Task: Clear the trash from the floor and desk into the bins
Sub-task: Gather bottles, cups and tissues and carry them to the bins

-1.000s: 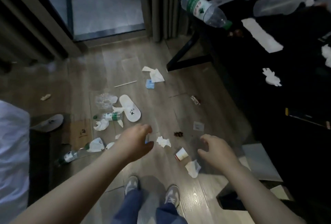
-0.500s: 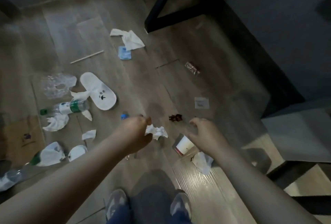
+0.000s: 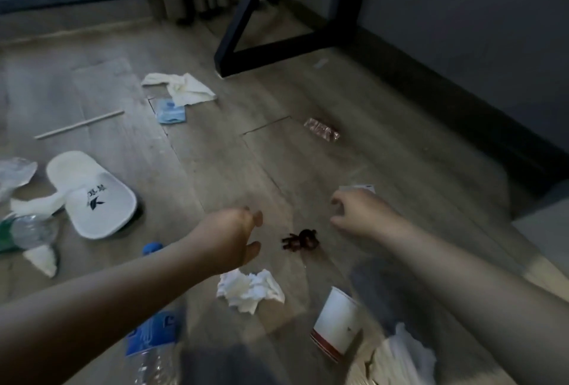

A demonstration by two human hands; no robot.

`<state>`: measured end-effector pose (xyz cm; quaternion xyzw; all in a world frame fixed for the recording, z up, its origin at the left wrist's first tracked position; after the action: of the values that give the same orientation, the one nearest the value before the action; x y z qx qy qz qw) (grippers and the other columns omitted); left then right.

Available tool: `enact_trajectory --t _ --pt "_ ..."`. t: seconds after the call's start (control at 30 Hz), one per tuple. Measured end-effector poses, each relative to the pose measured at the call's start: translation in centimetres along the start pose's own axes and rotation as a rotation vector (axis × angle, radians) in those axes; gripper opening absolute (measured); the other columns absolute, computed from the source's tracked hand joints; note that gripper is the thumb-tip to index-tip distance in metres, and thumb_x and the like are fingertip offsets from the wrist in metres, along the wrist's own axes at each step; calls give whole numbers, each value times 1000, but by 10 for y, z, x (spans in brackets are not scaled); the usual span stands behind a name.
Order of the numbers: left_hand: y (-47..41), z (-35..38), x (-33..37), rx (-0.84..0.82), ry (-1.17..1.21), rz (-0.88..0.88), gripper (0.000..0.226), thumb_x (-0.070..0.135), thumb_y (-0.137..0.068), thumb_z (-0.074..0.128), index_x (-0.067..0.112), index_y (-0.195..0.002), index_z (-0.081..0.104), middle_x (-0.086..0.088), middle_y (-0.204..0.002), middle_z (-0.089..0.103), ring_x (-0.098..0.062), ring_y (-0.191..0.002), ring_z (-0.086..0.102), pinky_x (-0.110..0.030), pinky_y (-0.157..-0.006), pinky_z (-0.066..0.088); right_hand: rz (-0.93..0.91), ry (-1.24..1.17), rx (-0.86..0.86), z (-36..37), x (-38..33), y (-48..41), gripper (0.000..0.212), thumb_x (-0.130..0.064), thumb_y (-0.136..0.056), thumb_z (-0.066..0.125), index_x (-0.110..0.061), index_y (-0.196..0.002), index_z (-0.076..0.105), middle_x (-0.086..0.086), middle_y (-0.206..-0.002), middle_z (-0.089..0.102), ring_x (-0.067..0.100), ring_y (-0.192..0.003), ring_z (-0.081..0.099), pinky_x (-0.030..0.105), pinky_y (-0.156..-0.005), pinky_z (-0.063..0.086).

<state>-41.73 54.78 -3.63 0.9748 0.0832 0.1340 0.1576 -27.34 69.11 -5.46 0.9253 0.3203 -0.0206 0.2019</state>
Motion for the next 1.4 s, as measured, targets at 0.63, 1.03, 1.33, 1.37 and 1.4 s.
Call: enact_trajectory --t 0.63,1.03,1.33,1.37,1.4 --pt "-16 20 1 -6 9 -7 42 35 -91 57 23 -129 48 3 -123 54 -13 -106 57 -30 -90 52 152 54 -31 37 74 -29 60 -27 -84 60 -19 -140 43 10 -143 41 28 -128 45 33 -102 42" --pt "-46 37 -3 -30 34 -34 41 34 -91 57 21 -129 50 2 -122 54 -14 -104 57 -31 -88 51 57 -12 -31 48 89 -78 83 -30 -78 72 -14 -147 30 12 -147 35 29 -135 35 33 -108 34" --pt "-41 47 2 -59 12 -1 39 34 -91 57 23 -128 49 3 -123 54 -11 -103 56 -26 -87 51 117 22 -40 56 99 -55 47 -34 -75 70 -13 -112 52 13 -118 55 30 -109 55 32 -85 46" --pt "-39 47 2 -60 7 5 39 34 -91 57 24 -128 49 4 -123 54 -11 -103 56 -26 -87 51 115 14 -30 57 98 -47 38 -32 -78 67 -12 -108 54 14 -115 57 30 -105 56 30 -80 44" --pt "-35 46 2 -64 4 9 39 34 -91 57 24 -128 49 4 -122 54 -10 -102 56 -26 -87 51 116 2 -21 59 97 -39 32 -29 -82 64 -10 -105 55 16 -114 58 31 -104 56 30 -77 42"
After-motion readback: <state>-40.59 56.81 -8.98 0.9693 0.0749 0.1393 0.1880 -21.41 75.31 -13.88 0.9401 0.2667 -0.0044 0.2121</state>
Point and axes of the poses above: each hand's wrist, its own y-axis away from the middle knuckle, its own z-axis out of the palm, x = y × z, the point moved 9 cm from there along -y, towards the middle knuckle
